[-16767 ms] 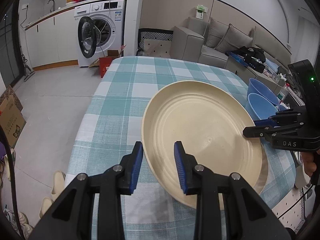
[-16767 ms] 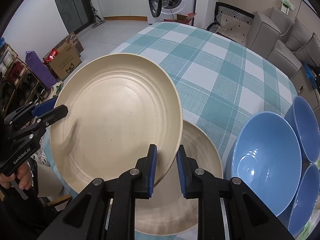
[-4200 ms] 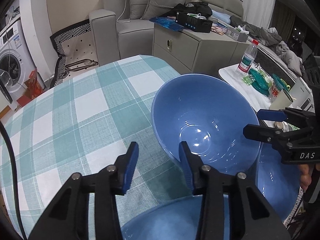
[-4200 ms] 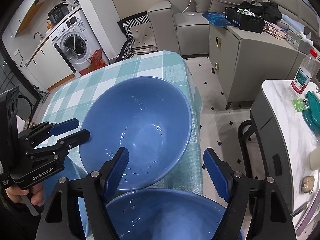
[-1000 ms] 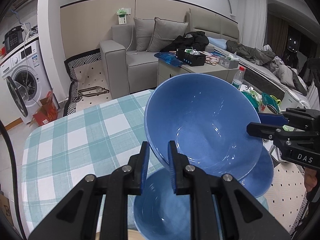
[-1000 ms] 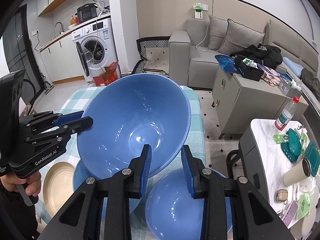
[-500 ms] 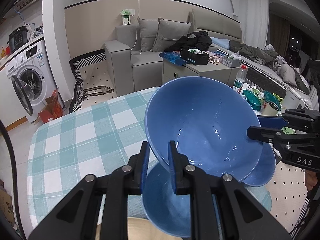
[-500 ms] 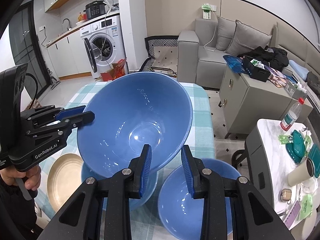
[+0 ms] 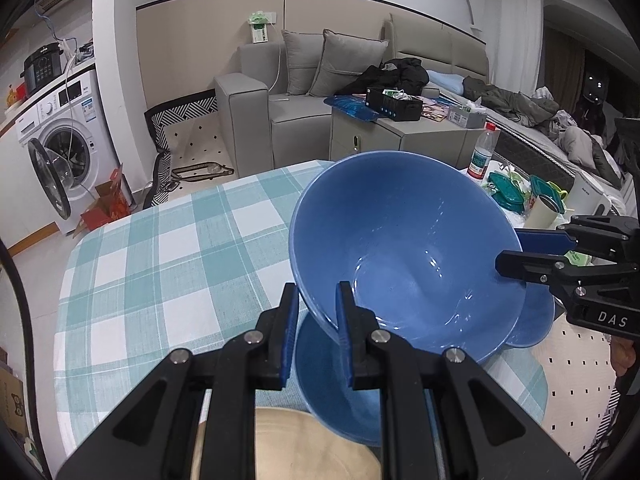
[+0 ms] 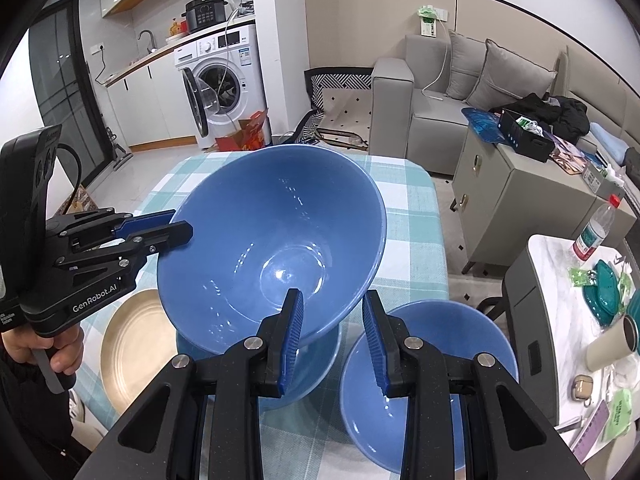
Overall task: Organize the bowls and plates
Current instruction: 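Lower the held blue bowl with both grippers into the other blue bowl, then open the left gripper while the right gripper opens, releasing the bowl, then move both grippers over to the rim of the remaining blue bowl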
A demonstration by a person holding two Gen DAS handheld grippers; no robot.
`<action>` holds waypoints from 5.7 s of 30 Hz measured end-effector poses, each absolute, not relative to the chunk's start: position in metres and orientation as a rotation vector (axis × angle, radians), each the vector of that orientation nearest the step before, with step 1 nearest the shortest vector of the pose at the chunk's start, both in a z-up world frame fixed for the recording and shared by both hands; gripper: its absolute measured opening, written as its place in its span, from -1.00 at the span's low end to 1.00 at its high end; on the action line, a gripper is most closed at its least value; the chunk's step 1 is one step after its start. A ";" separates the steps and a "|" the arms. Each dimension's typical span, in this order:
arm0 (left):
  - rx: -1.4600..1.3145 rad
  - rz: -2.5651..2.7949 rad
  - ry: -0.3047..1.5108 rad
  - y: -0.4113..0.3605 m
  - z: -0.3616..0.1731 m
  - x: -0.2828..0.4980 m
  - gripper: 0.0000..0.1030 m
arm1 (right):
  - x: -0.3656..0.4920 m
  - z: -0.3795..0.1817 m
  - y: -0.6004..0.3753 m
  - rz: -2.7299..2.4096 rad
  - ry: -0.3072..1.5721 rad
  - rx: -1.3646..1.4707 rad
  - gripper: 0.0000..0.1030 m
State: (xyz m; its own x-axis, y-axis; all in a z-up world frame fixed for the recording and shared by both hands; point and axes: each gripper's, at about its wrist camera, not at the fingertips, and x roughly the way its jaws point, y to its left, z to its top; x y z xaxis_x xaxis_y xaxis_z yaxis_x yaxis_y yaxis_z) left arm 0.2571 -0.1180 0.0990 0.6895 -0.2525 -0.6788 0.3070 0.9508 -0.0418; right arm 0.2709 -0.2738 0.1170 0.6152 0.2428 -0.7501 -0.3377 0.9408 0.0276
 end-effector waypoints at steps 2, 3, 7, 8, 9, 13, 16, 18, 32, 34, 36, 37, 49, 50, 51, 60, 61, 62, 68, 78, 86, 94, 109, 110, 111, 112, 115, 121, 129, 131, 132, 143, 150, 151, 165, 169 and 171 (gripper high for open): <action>0.078 -0.310 0.749 -0.117 0.097 0.255 -0.68 | 0.270 0.115 -0.273 0.339 0.848 -0.121 -0.40; 0.078 -0.309 0.749 -0.116 0.097 0.254 -0.68 | 0.270 0.114 -0.273 0.341 0.851 -0.123 -0.40; 0.075 -0.307 0.756 -0.114 0.093 0.249 -0.68 | 0.269 0.107 -0.270 0.347 0.860 -0.128 -0.40; 0.075 -0.307 0.757 -0.113 0.091 0.248 -0.68 | 0.269 0.106 -0.269 0.349 0.863 -0.128 -0.40; 0.075 -0.308 0.758 -0.112 0.090 0.246 -0.68 | 0.269 0.104 -0.269 0.350 0.866 -0.130 -0.40; 0.072 -0.309 0.768 -0.110 0.084 0.244 -0.68 | 0.273 0.098 -0.268 0.355 0.878 -0.136 -0.40; 0.070 -0.308 0.772 -0.109 0.082 0.242 -0.68 | 0.272 0.093 -0.267 0.358 0.885 -0.143 -0.40; 0.067 -0.307 0.772 -0.108 0.082 0.241 -0.68 | 0.273 0.091 -0.266 0.360 0.889 -0.145 -0.40; 0.059 -0.302 0.801 -0.104 0.072 0.234 -0.68 | 0.271 0.079 -0.261 0.373 0.919 -0.163 -0.40; 0.060 -0.301 0.804 -0.105 0.070 0.233 -0.68 | 0.270 0.077 -0.261 0.372 0.924 -0.168 -0.40; 0.062 -0.301 0.808 -0.105 0.068 0.233 -0.68 | 0.270 0.073 -0.260 0.373 0.933 -0.173 -0.40; 0.062 -0.301 0.811 -0.104 0.067 0.233 -0.68 | 0.270 0.072 -0.259 0.374 0.937 -0.175 -0.40; 0.070 -0.300 0.836 -0.105 0.057 0.229 -0.68 | 0.268 0.059 -0.257 0.380 0.967 -0.185 -0.40; 0.070 -0.301 0.839 -0.105 0.055 0.229 -0.68 | 0.268 0.058 -0.257 0.379 0.970 -0.186 -0.40; 0.071 -0.300 0.843 -0.105 0.054 0.229 -0.68 | 0.268 0.057 -0.257 0.379 0.973 -0.186 -0.40; 0.094 -0.297 0.865 -0.110 0.046 0.229 -0.67 | 0.268 0.047 -0.254 0.369 0.991 -0.213 -0.40; 0.098 -0.296 0.867 -0.110 0.045 0.229 -0.67 | 0.268 0.046 -0.254 0.369 0.994 -0.215 -0.40; 0.099 -0.295 0.868 -0.110 0.045 0.229 -0.67 | 0.269 0.045 -0.254 0.369 0.996 -0.216 -0.40; 0.106 -0.294 0.877 -0.111 0.042 0.230 -0.67 | 0.270 0.041 -0.253 0.370 1.009 -0.224 -0.40; 0.120 -0.298 0.902 -0.114 0.036 0.231 -0.65 | 0.273 0.038 -0.252 0.366 1.022 -0.226 -0.40; 0.128 -0.294 0.912 -0.114 0.033 0.231 -0.65 | 0.274 0.033 -0.251 0.370 1.033 -0.234 -0.39; 0.132 -0.298 0.924 -0.115 0.031 0.232 -0.56 | 0.276 0.030 -0.251 0.371 1.039 -0.231 -0.39; 0.129 -0.314 0.875 -0.118 0.046 0.226 -0.06 | 0.271 0.044 -0.260 0.392 0.979 -0.192 -0.08; 0.131 -0.320 0.867 -0.119 0.048 0.226 -0.05 | 0.271 0.046 -0.261 0.392 0.974 -0.190 -0.05; 0.133 -0.324 0.860 -0.120 0.050 0.225 -0.05 | 0.270 0.047 -0.261 0.390 0.972 -0.191 -0.04; 0.135 -0.328 0.853 -0.121 0.052 0.225 -0.04 | 0.270 0.048 -0.263 0.388 0.970 -0.188 -0.03; 0.139 -0.337 0.846 -0.125 0.055 0.224 -0.01 | 0.268 0.052 -0.268 0.381 0.961 -0.175 0.08; 0.148 -0.346 0.841 -0.133 0.059 0.226 0.08 | 0.262 0.062 -0.281 0.366 0.926 -0.147 0.52; 0.163 -0.371 0.789 -0.148 0.072 0.223 0.58 | 0.256 0.074 -0.298 0.328 0.891 -0.117 0.71; 0.164 -0.384 0.779 -0.152 0.076 0.223 0.66 | 0.255 0.076 -0.302 0.318 0.883 -0.108 0.75; 0.168 -0.386 0.770 -0.155 0.078 0.223 0.77 | 0.254 0.076 -0.305 0.312 0.881 -0.104 0.78; 0.174 -0.453 0.718 -0.180 0.093 0.229 0.90 | 0.243 0.083 -0.347 0.248 0.866 -0.003 0.94; 0.222 -0.491 0.713 -0.203 0.097 0.236 0.90 | 0.237 0.086 -0.376 0.177 0.856 0.040 0.95; 0.224 -0.498 0.718 -0.206 0.097 0.237 0.90 | 0.236 0.085 -0.380 0.165 0.855 0.045 0.95; 0.245 -0.560 0.779 -0.242 0.084 0.259 0.90 | 0.230 0.061 -0.422 0.061 0.901 0.116 0.95; 0.254 -0.568 0.791 -0.250 0.080 0.264 0.90 | 0.230 0.055 -0.427 0.049 0.913 0.126 0.95; 0.265 -0.565 0.797 -0.255 0.078 0.266 0.90 | 0.231 0.052 -0.429 0.047 0.920 0.132 0.95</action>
State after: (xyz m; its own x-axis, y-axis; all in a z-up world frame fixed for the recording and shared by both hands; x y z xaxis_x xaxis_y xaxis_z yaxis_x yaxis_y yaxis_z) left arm 0.2662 -0.2553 0.0775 0.5621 -0.3767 -0.7363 0.5701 0.8214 0.0150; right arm 0.2313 -0.4293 0.0521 0.6056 0.0969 -0.7899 0.0161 0.9909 0.1339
